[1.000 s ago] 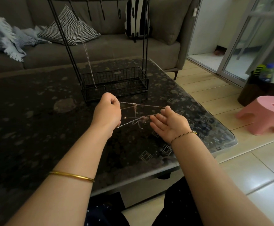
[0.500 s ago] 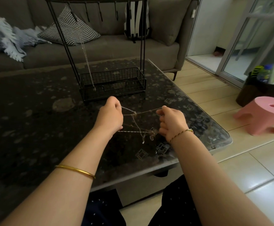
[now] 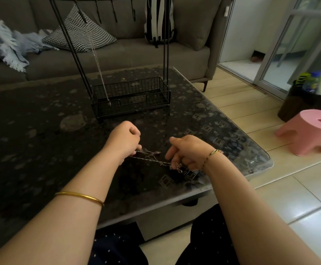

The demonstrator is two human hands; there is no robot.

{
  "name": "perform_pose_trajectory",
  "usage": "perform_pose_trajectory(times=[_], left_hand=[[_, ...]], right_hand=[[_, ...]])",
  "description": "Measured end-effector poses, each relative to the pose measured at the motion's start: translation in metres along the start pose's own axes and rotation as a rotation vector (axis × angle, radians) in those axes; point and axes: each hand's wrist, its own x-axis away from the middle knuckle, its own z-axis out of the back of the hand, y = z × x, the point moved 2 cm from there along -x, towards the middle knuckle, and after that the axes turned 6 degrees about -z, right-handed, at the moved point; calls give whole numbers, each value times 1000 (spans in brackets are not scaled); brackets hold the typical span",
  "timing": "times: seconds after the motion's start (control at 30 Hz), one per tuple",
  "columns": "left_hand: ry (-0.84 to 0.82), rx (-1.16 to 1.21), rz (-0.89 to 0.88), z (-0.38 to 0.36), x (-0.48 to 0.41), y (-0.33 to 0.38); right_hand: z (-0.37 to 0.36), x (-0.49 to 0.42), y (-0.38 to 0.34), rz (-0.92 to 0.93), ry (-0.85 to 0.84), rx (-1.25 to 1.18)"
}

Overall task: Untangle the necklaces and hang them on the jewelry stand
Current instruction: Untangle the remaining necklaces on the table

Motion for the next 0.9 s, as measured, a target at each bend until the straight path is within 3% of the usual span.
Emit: perform_pose_trajectory(times=[0.1, 0.2, 0.3, 0.4, 0.7, 0.9], left_hand=[[-54, -99, 14, 5, 5, 2], [-75, -331, -138, 10, 14, 13], [-181, -169, -233, 7, 24, 27], [-364, -38, -153, -5, 33, 30], [-404, 233, 10, -20, 24, 19], [-432, 382, 105, -23, 27, 22]], right_hand=[[-2, -1, -1, 0, -8, -132], [-3, -2, -4, 18, -4, -264], [-3, -3, -8, 45, -15, -398], [-6, -4, -10, 73, -25, -548], [-7, -1, -9, 67, -160, -980], [-5, -1, -8, 82, -140, -1028]])
